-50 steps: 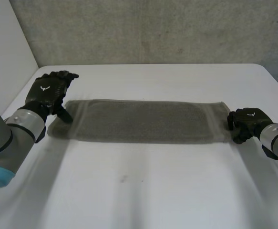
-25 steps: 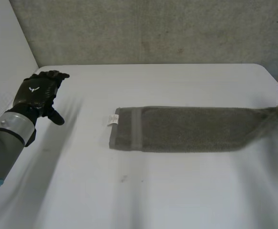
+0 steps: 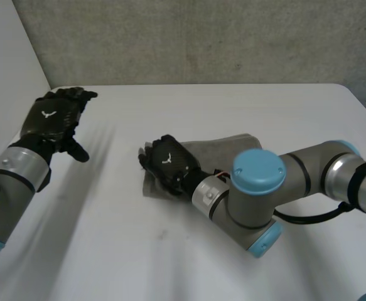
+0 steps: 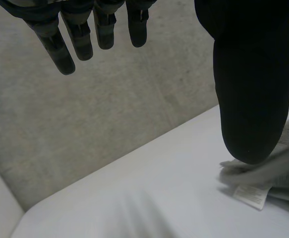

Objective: Fold the towel.

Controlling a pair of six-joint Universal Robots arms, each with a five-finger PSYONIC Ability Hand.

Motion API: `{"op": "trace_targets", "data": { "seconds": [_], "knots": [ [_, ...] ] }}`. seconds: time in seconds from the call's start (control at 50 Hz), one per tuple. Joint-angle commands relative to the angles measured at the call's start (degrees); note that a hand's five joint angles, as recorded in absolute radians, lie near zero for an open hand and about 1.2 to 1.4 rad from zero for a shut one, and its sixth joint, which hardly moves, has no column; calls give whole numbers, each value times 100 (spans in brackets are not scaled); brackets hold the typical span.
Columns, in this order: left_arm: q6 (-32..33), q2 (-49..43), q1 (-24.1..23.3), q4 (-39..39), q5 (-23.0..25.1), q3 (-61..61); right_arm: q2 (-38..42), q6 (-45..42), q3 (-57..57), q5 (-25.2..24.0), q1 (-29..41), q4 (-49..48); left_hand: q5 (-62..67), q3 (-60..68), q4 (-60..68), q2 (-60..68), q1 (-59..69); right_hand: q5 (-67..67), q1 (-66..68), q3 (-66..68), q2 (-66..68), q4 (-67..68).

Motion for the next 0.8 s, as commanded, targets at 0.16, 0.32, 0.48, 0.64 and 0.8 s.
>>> {"op": "trace_targets", "data": {
  "seconds": [0.16, 0.32, 0.48, 0.64, 0.8],
  "knots": [
    [38, -1723, -1407, 53, -141, 1523, -1484, 1373, 1057, 1296, -960, 598, -175, 46, 53, 62, -22, -3808, -2587, -3790, -3641, -3789],
    [82, -2945, -1874, 35, -967, 2561, -1864, 1966, 2182, 1305, -1953, 925, -175, 46, 53, 62, -22, -3808, -2587, -3790, -3641, -3789],
    [135, -3290, -1891, -9, -1135, 2615, -1671, 1552, 2518, 1243, -2535, 854, -179, 41, 48, 57, -26, 1028, 2249, 1046, 1195, 1047],
    [135, -2492, -1848, 9, -1162, 1790, -1477, 1209, 1668, 1270, -2439, 775, -179, 41, 48, 57, -26, 3192, 4413, 3210, 3359, 3211],
    [100, -1542, -1454, 9, -1171, 991, -1259, 1517, 639, 1130, -921, 836, -179, 41, 48, 57, -26, 3192, 4413, 3210, 3359, 3211]
  ]
}}
